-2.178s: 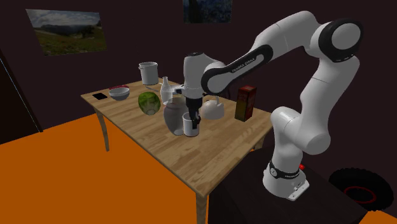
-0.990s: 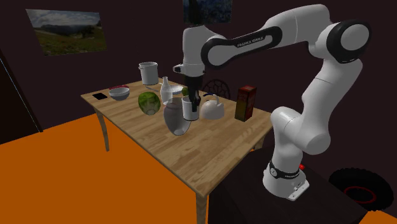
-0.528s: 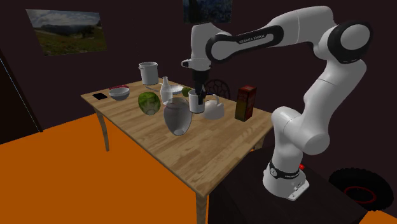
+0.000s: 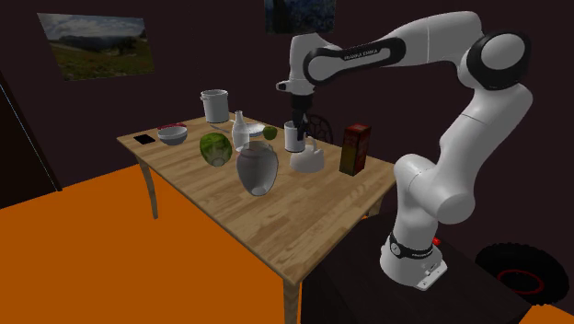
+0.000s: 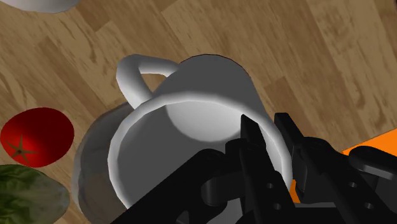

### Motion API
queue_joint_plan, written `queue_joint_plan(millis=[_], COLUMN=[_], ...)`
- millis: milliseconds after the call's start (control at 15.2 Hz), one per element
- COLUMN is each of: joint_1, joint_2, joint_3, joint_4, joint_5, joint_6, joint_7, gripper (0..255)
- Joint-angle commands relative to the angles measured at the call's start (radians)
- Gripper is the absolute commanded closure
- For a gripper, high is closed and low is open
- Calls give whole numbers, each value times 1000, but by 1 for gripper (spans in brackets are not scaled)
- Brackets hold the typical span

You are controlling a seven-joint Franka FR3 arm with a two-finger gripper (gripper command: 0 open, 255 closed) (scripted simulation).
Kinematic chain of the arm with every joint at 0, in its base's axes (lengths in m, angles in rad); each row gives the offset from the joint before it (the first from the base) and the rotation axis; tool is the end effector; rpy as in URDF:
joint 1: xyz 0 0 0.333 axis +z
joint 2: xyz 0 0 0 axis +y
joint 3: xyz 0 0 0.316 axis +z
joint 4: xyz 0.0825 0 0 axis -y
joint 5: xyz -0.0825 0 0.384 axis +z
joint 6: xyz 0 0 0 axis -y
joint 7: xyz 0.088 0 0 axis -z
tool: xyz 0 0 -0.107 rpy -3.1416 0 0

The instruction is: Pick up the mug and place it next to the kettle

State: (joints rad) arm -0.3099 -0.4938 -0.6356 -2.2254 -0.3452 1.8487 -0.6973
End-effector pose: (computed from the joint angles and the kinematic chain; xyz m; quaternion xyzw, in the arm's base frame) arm 0.2097 -0.3905 0.5267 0.9981 -0.0525 -0.0018 0.0326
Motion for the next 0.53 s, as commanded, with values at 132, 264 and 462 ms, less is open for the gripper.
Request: queue_joint_plan(millis=[132, 264, 462], joint_1=[-19, -22, -19], joint_2=[28, 49, 92], joint_3=[-91, -139, -219], joint_4=[41, 71, 122], joint_5=[-15, -15, -4], joint_6=[11, 15, 24], joint_7=[-110, -165, -252], gripper=[255, 255, 255])
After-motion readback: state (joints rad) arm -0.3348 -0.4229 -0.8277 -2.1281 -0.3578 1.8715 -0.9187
